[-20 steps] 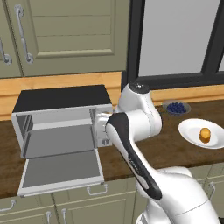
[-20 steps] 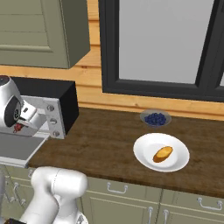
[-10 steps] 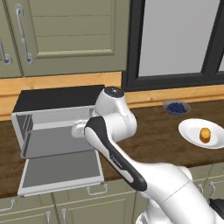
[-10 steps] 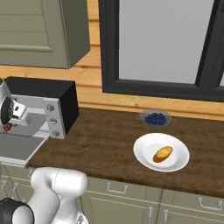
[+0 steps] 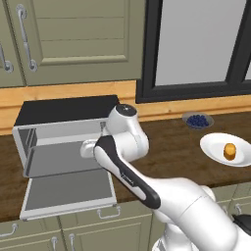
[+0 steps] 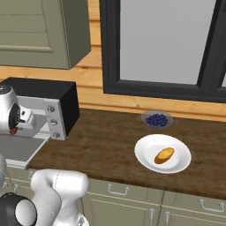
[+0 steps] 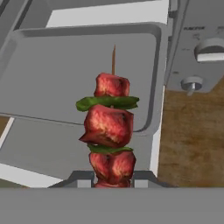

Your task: Pick up the kebab skewer and baguette bread, and place them inside the toaster oven. Close the toaster oven door and start by setting the timer.

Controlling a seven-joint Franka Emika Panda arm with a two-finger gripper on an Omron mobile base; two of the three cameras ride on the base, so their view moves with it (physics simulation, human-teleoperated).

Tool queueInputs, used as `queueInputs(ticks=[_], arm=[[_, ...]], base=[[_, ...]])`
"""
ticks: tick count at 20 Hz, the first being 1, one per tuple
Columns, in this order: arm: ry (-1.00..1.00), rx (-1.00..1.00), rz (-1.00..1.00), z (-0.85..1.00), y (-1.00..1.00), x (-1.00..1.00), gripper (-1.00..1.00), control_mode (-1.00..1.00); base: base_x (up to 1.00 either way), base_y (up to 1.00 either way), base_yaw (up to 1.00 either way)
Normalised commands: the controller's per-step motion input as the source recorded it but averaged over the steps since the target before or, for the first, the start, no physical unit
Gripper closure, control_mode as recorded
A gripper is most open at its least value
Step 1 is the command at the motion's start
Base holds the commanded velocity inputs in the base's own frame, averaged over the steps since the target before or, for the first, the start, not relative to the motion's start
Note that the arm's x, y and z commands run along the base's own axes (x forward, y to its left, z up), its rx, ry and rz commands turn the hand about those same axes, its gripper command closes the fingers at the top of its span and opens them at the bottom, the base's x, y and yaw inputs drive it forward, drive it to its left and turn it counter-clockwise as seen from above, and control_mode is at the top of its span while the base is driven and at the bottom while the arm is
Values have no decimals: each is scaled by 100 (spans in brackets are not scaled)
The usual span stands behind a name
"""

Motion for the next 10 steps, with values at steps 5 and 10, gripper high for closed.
queueInputs(ticks=[5,10], arm=[[0,0,0,-6,20,45,100,-100],[0,-3,0,-15,12,30,100,-100]], base=[[0,0,0],[0,0,0]])
